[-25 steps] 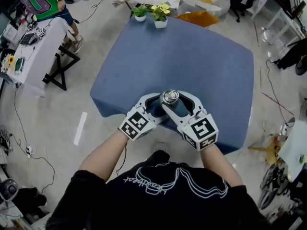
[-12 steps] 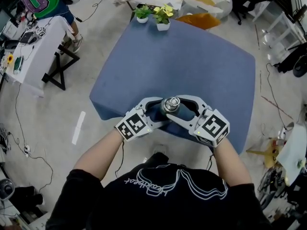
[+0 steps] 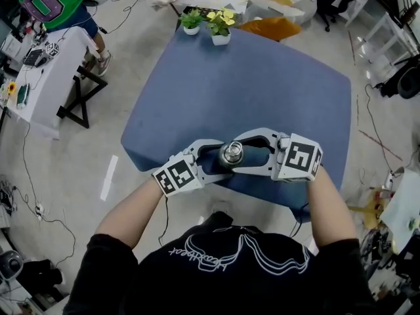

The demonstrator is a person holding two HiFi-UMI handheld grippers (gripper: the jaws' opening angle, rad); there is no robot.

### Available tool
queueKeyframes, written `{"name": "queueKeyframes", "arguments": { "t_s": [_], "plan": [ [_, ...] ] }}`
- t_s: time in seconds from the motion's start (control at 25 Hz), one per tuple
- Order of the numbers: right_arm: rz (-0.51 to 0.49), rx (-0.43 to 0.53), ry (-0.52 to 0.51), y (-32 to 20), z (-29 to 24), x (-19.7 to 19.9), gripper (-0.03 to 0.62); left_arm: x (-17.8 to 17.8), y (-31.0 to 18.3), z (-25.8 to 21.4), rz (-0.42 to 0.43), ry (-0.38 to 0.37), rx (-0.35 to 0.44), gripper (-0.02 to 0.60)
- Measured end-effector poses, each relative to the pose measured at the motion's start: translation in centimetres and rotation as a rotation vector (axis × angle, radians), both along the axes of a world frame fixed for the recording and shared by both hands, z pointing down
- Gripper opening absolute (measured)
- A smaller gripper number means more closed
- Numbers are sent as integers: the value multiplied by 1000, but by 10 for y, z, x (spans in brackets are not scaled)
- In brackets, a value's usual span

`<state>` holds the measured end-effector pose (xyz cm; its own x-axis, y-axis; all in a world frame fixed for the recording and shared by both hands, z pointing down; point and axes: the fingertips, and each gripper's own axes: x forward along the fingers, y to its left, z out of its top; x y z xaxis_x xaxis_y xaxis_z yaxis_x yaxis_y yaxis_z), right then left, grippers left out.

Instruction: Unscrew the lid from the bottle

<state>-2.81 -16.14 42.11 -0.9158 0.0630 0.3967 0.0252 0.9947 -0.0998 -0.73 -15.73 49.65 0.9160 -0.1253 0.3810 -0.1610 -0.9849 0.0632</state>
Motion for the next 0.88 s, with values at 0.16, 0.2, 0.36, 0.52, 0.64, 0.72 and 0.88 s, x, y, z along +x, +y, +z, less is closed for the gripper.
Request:
{"name": "queueKeyframes", "arguments": {
  "t_s": [0.16, 0.2, 0.36, 0.52, 0.64, 0.72, 0.88],
  "plan": [
    [-95, -18, 24, 3, -1, -1, 247, 0, 2, -2, 32, -6, -2, 316],
    [-109, -21, 26, 3, -2, 0, 247, 0, 2, -2, 39, -8, -1, 316],
    [-134, -31, 22, 2, -1, 0, 247, 0, 1, -1, 55, -11, -1, 316],
    [-99, -40, 19, 2, 0, -1, 250, -1, 2, -1, 43, -5, -1, 316],
    [25, -43, -28, -6, -4, -2, 274, -1, 0, 0, 31, 0, 1, 316],
    [147, -26, -81, -11, -9, 0, 301, -1, 0, 0, 22, 3, 3, 316],
    [338, 41, -101, -7, -6, 5, 327, -1, 0, -2, -1, 4, 8, 316]
  ]
}}
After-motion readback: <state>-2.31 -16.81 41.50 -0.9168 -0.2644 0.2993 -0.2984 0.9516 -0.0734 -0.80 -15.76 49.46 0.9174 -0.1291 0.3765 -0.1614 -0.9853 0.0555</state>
